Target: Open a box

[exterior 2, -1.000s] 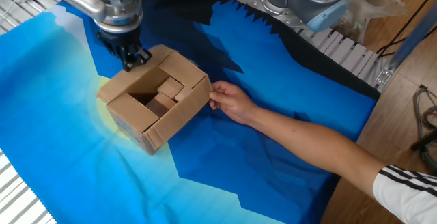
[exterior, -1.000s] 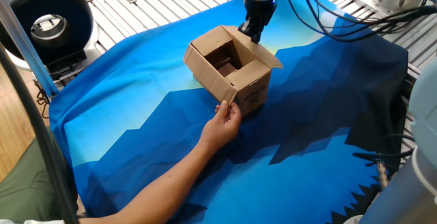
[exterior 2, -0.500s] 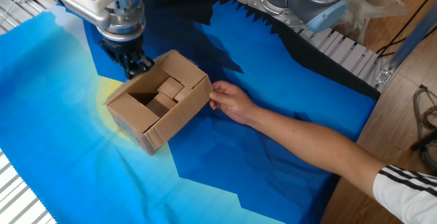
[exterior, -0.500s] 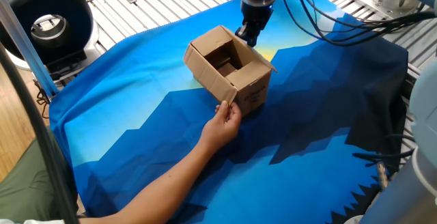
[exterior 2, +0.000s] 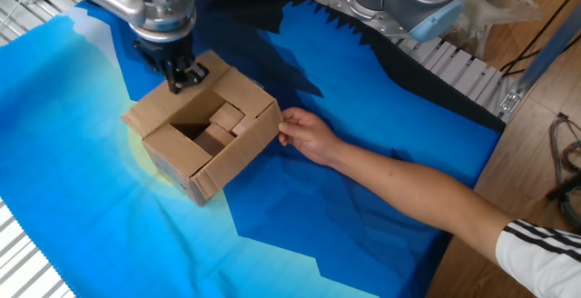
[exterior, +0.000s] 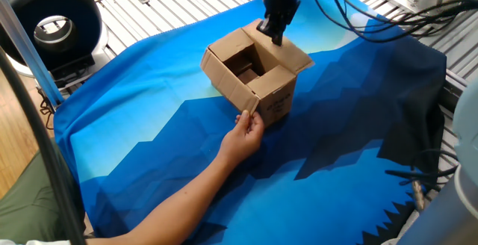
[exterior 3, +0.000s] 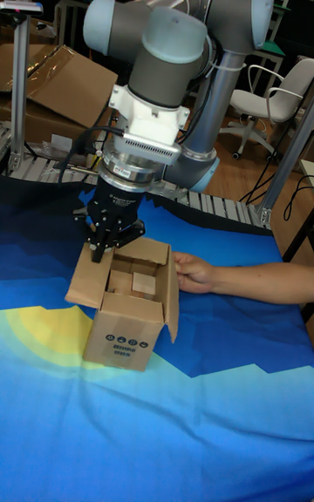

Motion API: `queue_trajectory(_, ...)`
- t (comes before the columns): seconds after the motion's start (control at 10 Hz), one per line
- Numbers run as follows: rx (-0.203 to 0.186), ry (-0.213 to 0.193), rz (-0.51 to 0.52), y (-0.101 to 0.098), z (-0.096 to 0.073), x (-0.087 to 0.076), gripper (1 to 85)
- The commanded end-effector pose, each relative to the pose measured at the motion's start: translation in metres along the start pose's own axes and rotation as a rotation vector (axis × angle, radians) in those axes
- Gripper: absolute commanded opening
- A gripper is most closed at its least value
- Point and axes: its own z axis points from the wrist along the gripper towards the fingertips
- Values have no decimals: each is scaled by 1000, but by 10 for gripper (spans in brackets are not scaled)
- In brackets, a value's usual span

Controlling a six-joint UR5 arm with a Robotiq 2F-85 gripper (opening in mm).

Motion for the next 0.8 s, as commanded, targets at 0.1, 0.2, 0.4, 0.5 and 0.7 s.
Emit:
queue_trajectory(0.1, -70, 11, 73, 64, -25, -9, 13)
queue_trajectory(0.2, -79, 7, 91, 78, -19, -13, 13)
queue_trajectory(0.4, -101, -6, 97, 94, -5, -19, 13)
queue_trajectory(0.5, -122, -8, 104, 99, 5, -20, 13)
queue_trajectory(0.7, -143, 1, 99, 99, 21, -14, 13)
